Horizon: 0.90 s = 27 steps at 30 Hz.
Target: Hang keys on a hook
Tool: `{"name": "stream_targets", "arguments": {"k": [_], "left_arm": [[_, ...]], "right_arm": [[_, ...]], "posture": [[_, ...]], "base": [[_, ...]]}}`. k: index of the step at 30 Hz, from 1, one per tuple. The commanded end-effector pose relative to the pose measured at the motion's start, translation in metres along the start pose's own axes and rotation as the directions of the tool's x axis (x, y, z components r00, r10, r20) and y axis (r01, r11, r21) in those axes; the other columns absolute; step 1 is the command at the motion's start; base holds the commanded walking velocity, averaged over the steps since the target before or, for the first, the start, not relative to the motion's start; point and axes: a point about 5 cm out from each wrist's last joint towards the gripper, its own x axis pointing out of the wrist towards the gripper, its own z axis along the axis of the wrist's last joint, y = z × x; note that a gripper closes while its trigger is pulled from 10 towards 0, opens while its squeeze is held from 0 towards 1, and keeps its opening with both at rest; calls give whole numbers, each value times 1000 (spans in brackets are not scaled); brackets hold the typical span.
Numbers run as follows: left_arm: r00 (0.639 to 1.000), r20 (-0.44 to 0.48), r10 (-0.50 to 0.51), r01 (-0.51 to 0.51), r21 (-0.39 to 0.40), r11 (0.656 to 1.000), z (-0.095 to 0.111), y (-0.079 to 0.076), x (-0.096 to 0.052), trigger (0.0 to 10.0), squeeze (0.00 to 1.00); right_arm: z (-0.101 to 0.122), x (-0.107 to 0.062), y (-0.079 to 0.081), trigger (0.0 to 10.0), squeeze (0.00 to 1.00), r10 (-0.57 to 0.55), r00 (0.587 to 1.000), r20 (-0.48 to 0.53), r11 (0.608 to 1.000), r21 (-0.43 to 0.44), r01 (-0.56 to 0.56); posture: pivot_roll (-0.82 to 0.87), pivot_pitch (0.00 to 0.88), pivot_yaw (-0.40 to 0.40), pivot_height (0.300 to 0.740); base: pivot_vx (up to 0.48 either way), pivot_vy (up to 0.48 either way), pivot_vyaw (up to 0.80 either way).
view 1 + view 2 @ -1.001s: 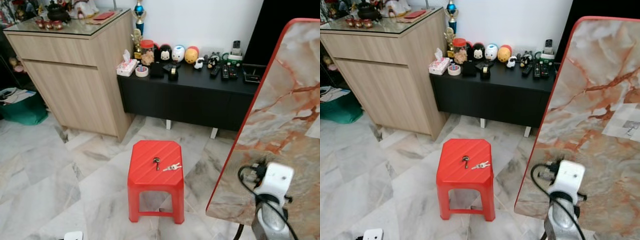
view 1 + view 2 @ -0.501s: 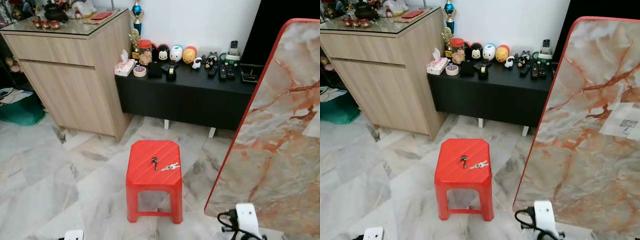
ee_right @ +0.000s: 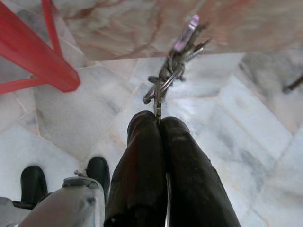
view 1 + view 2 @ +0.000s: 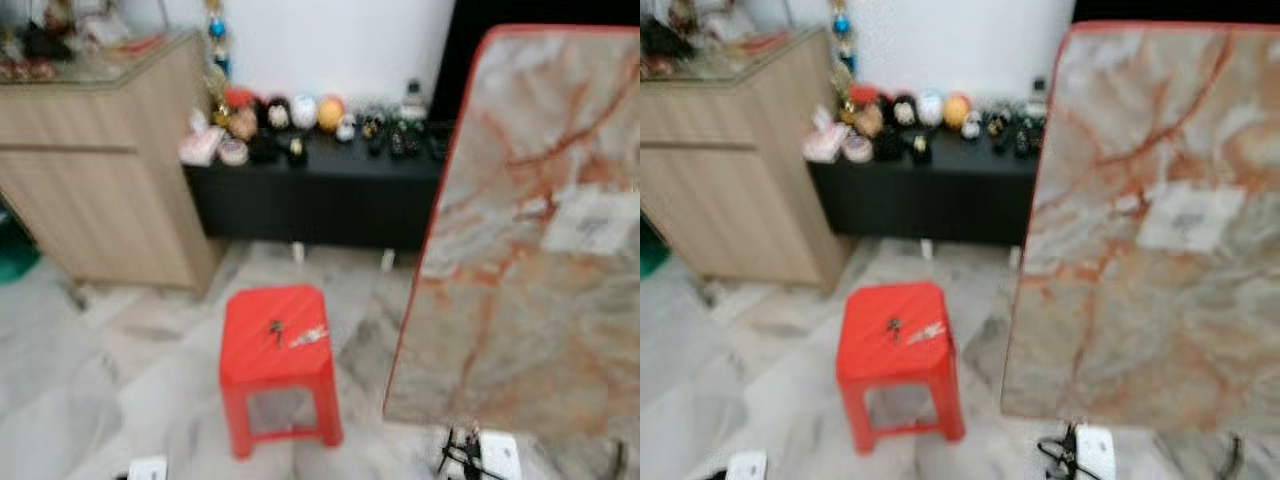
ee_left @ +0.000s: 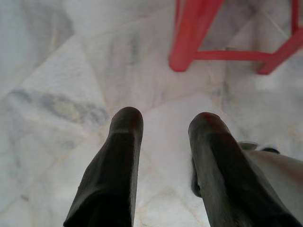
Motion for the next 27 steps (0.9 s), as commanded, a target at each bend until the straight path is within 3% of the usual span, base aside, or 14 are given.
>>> {"name": "stream_targets", "arguments": {"k": [1, 7, 14, 20, 27], "left_arm": [[1000, -27, 5, -5, -3, 1000, -6, 1, -2, 10000, 0], [1000, -28, 6, -6, -11, 1000, -6, 1, -2, 10000, 0], [1000, -26, 4, -4, -10, 1000, -5, 0, -1, 10000, 0], [1000, -26, 1, -2, -6, 1000, -5, -1, -1, 10000, 0], [1000, -26, 2, -3, -8, 1000, -7, -2, -2, 10000, 0]], "right_arm": [[0, 0, -1, 10000, 0, -1, 1000, 12, 1000, 18, 1], [13, 2, -3, 10000, 0, -5, 996, 84, 999, 46, 1], [46, 4, -2, 10000, 0, -6, 974, 228, 998, 67, -10], [59, 4, -2, 10000, 0, 2, 960, 279, 998, 63, -20], [84, 3, 1, 10000, 0, 5, 923, 384, 997, 69, -34]], "posture": [[41, 0, -34, 740], [39, 0, -33, 740], [30, 0, -32, 740], [26, 0, -32, 740], [28, 0, -35, 740]], "base": [[0, 0, -775], [0, 0, 0], [0, 0, 0], [0, 0, 0], [0, -338, 0]]}}
